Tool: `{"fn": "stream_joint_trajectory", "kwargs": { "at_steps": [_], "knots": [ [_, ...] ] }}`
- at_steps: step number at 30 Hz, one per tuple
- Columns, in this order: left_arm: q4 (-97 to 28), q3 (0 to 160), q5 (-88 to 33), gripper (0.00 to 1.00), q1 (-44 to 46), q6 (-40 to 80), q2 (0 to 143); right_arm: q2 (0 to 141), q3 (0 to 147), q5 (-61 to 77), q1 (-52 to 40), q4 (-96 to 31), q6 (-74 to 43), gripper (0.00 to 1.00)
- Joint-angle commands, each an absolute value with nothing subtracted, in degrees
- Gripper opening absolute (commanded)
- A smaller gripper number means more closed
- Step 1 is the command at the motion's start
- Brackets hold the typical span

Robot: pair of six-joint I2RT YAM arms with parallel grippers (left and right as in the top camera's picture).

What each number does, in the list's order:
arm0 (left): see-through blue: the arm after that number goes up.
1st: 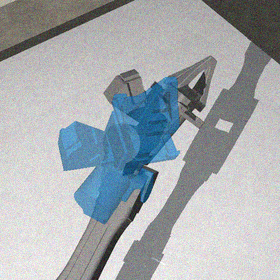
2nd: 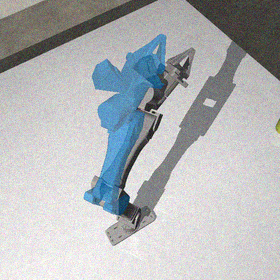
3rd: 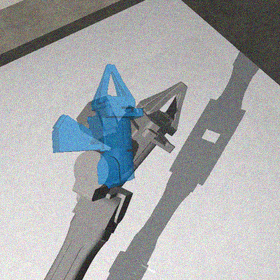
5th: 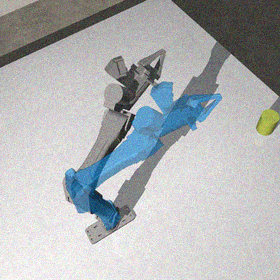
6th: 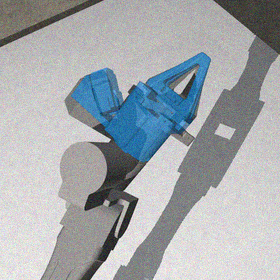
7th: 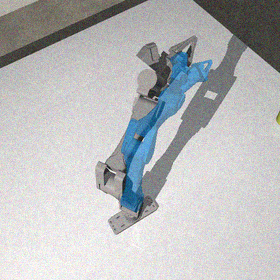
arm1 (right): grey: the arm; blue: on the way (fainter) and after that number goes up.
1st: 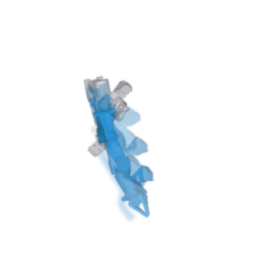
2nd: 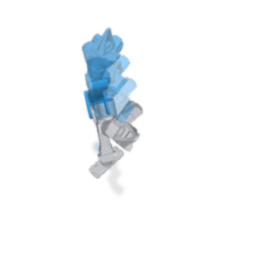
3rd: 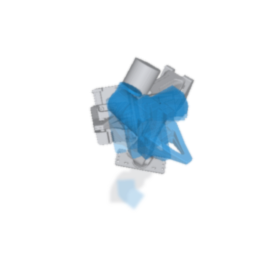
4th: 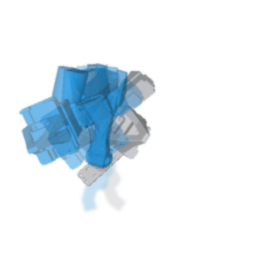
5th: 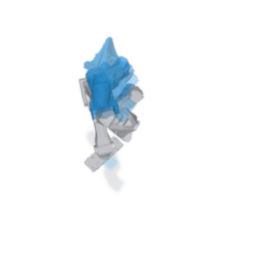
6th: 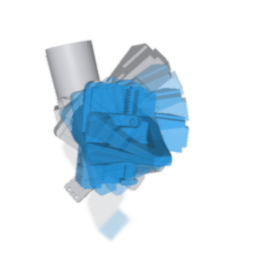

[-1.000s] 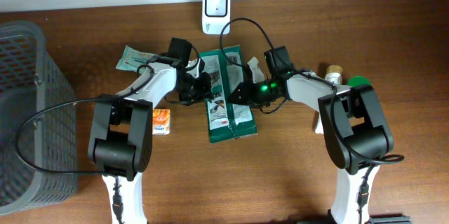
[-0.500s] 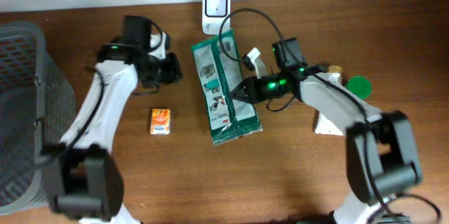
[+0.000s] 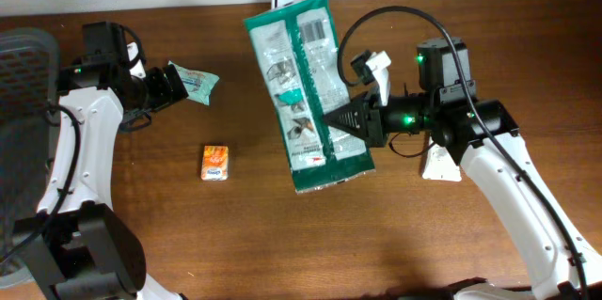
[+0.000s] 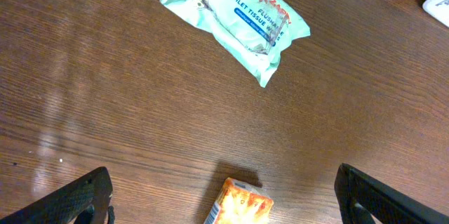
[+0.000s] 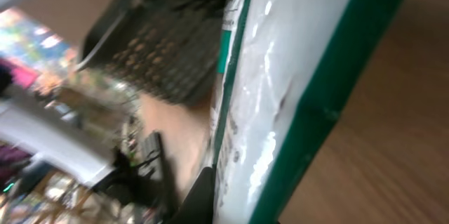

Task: Scan the item barcode
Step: 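Hold the green packet with the right gripper up to the scanner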

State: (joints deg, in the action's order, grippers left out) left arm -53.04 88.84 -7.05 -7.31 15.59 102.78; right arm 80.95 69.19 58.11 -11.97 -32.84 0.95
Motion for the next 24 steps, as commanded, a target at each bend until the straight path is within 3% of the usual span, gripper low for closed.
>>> {"fn": "stream_joint_trajectory", "kwargs": {
  "at_steps": [1,3,6,10,14,19,24],
  "knots": [
    [-53.08,88.97,-6.55,0.99,-7.79,15.51,103.07,81.06,69.43,25.96,-17.30,-26.26,-6.52,0.04],
    [-53.08,88.97,-6.57,0.99,-7.79,15.51,103.04,84.51,69.43,-3.95,-24.84,-18.65,-5.58,0.04],
    [-53.08,88.97,-6.55,0.99,-7.81,15.53,103.04,93.67,69.45,-27.03,-29.65,-5.28,10.41,0.04],
    [-53.08,88.97,-6.57,0.99,-7.79,15.51,103.07,103.53,80.66,-36.53,-29.61,-2.57,15.49,0.04],
    [-53.08,88.97,-6.57,0.99,-7.79,15.53,103.07,114.13,97.82,-39.90,-29.61,-5.37,33.78,0.04],
    [-53.06,88.97,-6.57,0.99,-7.79,15.53,103.04,129.32,98.04,-51.24,-29.12,13.87,55.55,0.04],
    [-53.08,88.97,-6.57,0.99,-7.79,15.51,103.07,136.79,98.06,-57.71,-28.84,19.92,57.19,0.04]
  ]
}}
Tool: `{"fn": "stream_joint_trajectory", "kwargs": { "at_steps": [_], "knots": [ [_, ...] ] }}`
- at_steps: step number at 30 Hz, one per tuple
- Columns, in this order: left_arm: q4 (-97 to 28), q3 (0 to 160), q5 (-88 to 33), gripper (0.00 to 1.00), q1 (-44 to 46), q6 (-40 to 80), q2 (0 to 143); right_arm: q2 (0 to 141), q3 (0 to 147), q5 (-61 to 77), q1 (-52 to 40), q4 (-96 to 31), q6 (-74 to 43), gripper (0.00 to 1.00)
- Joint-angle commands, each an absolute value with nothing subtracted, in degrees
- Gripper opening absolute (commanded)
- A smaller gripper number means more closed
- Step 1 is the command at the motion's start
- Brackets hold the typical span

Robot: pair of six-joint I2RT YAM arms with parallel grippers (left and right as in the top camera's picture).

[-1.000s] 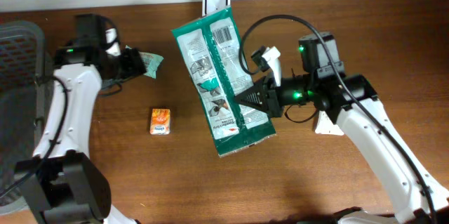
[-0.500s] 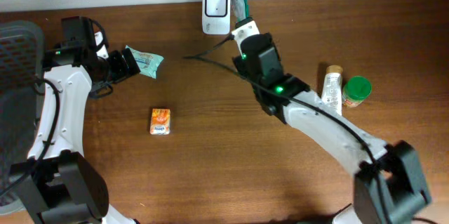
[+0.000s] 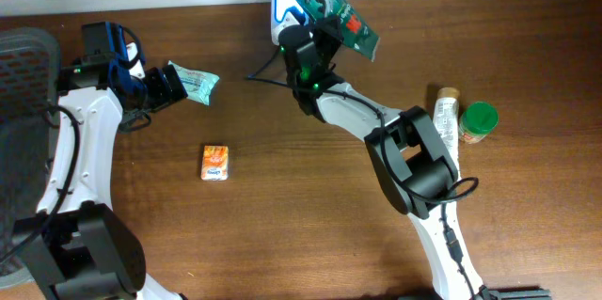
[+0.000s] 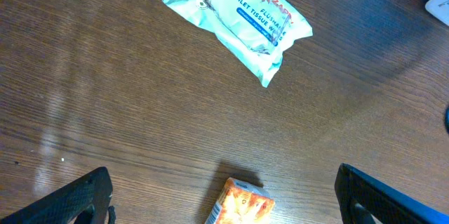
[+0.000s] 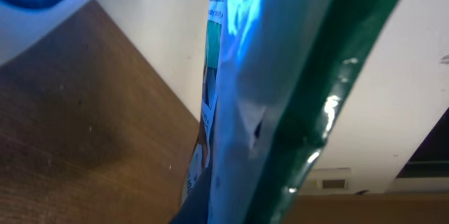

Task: Scan the item barcode
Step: 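Hold the green packet with the right gripper up to the scanner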

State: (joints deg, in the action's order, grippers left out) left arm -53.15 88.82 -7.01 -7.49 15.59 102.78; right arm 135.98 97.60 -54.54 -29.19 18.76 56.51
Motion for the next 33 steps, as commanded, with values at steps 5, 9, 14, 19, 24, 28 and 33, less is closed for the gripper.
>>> {"fn": "stream_joint_trajectory", "kwargs": {
  "at_steps": [5,9,14,19,24,28,33],
  "knots": [
    [-53.08,88.97,-6.57,0.99,-7.79,15.53,103.04,139.70,98.04,-61.21,-28.42,17.30,57.19,0.04],
    [-53.08,88.97,-6.57,0.99,-7.79,15.51,103.07,140.86,98.04,-62.02,-28.32,17.19,57.23,0.04],
    [-53.08,88.97,-6.57,0.99,-7.79,15.51,103.04,140.86,98.06,-64.82,-28.10,24.88,61.84,0.04],
    [-53.08,88.97,-6.57,0.99,-7.79,15.53,103.07,140.86,98.06,-65.84,-28.23,27.07,65.63,0.04],
    [-53.08,88.97,-6.57,0.99,-7.79,15.53,103.07,137.80,98.06,-72.95,-29.61,28.53,65.60,0.04],
    [-53.08,88.97,-6.57,0.99,-7.79,15.53,103.04,129.99,98.04,-75.92,-28.49,25.04,65.47,0.04],
    [-53.08,88.97,-6.57,0.99,-7.79,15.51,103.07,113.43,98.04,-64.23,-27.24,-10.24,37.47,0.04]
  ]
}}
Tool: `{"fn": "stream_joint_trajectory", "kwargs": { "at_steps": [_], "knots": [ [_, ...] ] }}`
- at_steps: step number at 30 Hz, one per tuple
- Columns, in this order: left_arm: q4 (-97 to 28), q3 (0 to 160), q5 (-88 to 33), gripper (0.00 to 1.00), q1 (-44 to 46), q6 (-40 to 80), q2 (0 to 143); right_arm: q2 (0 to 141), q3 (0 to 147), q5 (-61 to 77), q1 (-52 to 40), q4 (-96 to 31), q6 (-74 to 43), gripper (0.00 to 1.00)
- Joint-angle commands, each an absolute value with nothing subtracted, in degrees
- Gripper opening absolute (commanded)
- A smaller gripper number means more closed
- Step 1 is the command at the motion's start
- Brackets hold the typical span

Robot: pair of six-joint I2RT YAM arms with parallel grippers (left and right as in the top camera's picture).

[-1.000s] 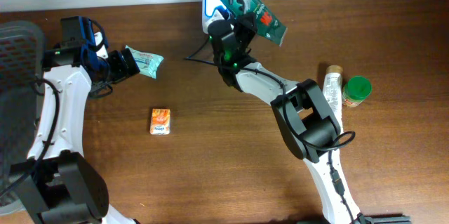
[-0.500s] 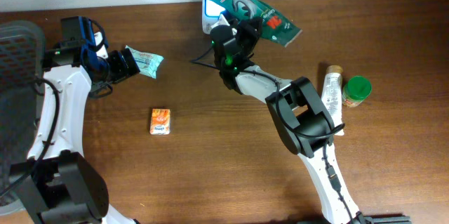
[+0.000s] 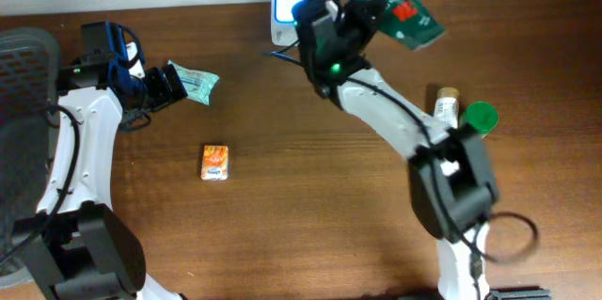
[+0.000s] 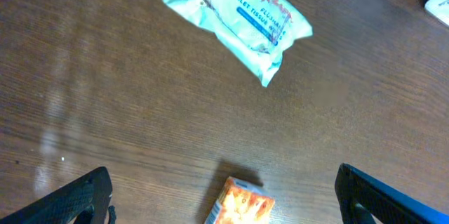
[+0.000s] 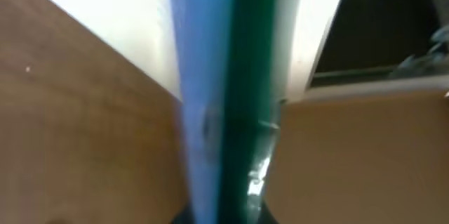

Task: Scan the item barcode
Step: 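Hold the green packet with the right gripper up to the scanner, then lay the green packet on the table at right and release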

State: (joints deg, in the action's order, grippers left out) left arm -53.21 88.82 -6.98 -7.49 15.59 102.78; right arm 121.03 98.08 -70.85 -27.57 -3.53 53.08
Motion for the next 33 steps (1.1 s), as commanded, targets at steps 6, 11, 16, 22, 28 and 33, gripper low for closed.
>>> {"fn": "stream_joint_trajectory", "kwargs": {
  "at_steps": [6,11,16,22,28,33],
  "knots": [
    [-53.08,88.97,-6.57,0.99,-7.79,15.53,103.07,91.05,98.04,-15.33,-19.49,-52.97,-12.64,0.04],
    [-53.08,88.97,-6.57,0.99,-7.79,15.53,103.07,93.71,90.63,12.45,-4.60,-65.60,-16.56,0.04],
    [-53.08,88.97,-6.57,0.99,-7.79,15.53,103.07,94.26,71.24,10.59,0.95,-52.80,-15.33,0.04],
    [-53.08,88.97,-6.57,0.99,-7.79,15.51,103.07,94.24,75.81,-0.16,5.80,-62.83,-15.29,0.98],
    [-53.08,88.97,-6.57,0.99,-7.79,15.51,103.04,94.24,95.37,14.83,1.89,-73.12,-15.51,0.98],
    [-53.08,88.97,-6.57,0.99,-7.79,15.51,103.07,96.86,82.41,25.10,-14.59,-48.86,-31.55,0.94]
  ]
}}
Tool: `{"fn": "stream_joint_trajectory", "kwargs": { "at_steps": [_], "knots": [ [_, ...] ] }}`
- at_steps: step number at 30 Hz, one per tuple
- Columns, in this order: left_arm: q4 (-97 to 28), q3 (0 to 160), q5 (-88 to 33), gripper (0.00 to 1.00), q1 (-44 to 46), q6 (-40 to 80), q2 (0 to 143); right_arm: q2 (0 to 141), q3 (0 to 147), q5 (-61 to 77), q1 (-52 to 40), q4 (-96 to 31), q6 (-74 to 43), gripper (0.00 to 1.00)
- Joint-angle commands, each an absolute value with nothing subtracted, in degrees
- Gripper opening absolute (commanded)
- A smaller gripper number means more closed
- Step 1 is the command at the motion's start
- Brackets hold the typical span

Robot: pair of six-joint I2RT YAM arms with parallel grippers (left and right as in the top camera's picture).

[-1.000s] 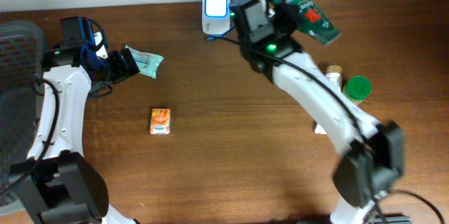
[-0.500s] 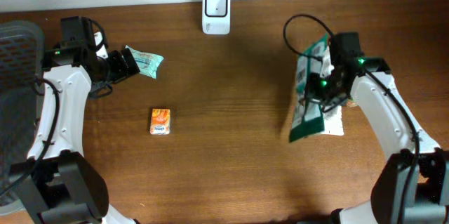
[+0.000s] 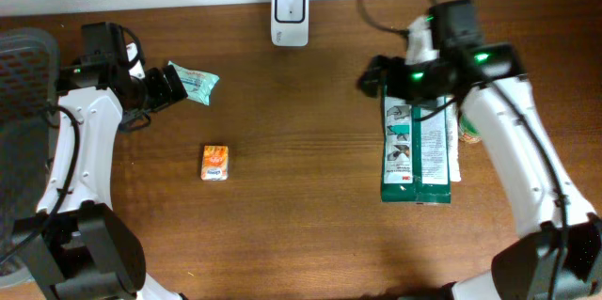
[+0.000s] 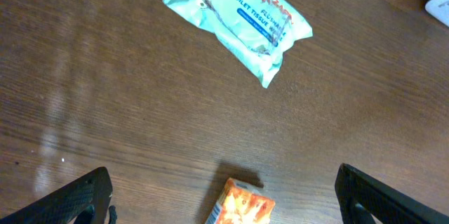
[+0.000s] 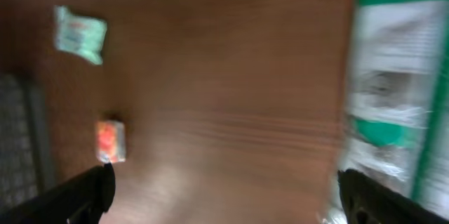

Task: Scan the item barcode
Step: 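Lay the green packet on the table at right and release, then grasp the orange snack packet with the right gripper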

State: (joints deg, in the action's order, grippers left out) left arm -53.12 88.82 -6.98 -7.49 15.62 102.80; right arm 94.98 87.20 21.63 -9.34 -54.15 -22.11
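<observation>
A white barcode scanner (image 3: pixel 290 3) stands at the table's back edge. The green-and-white package (image 3: pixel 419 150) lies flat on the table at the right and shows blurred in the right wrist view (image 5: pixel 400 76). My right gripper (image 3: pixel 370 79) is open and empty, just up and left of the package's top end. My left gripper (image 3: pixel 171 85) is open at the far left beside a mint tissue packet (image 4: pixel 238 20). A small orange box (image 4: pixel 238 206) lies between its fingertips (image 4: pixel 77 196) in that view.
The tissue packet (image 3: pixel 195 84) and orange box (image 3: pixel 215 162) lie on the left half of the wooden table (image 3: pixel 301 225). A grey mesh chair (image 3: pixel 23 55) stands past the left edge. Something green (image 3: pixel 467 134) is partly hidden behind my right arm.
My right gripper held the green package upright near the scanner; now the package lies flat at the right and the gripper is open, clear of it. The left arm has not moved.
My right gripper first held the green package over the middle of the table. Then it held it raised at the scanner, then just right of the scanner. Now the package lies flat at the right, let go. The left gripper stayed open by the tissue packet.
</observation>
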Motion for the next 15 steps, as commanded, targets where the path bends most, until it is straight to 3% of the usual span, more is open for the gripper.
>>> {"fn": "stream_joint_trajectory", "kwargs": {
  "at_steps": [1,4,7,11,15],
  "knots": [
    [-53.08,88.97,-6.57,0.99,-7.79,15.51,103.07,98.04,79.88,25.10,-18.31,-43.33,-34.98,0.88],
    [-53.08,88.97,-6.57,0.99,-7.79,15.53,103.04,104.88,77.84,24.86,-30.79,-27.11,-42.04,0.75],
    [-53.08,88.97,-6.57,0.99,-7.79,15.53,103.07,112.44,77.84,24.93,-36.16,-16.69,-47.55,0.63],
    [-53.08,88.97,-6.57,0.99,-7.79,15.53,103.07,119.68,77.84,23.79,-41.65,-4.60,-49.45,0.58],
    [-53.08,88.97,-6.55,0.99,-7.79,15.51,103.04,123.61,77.84,23.27,-42.74,-0.56,-54.54,0.54]
  ]
}}
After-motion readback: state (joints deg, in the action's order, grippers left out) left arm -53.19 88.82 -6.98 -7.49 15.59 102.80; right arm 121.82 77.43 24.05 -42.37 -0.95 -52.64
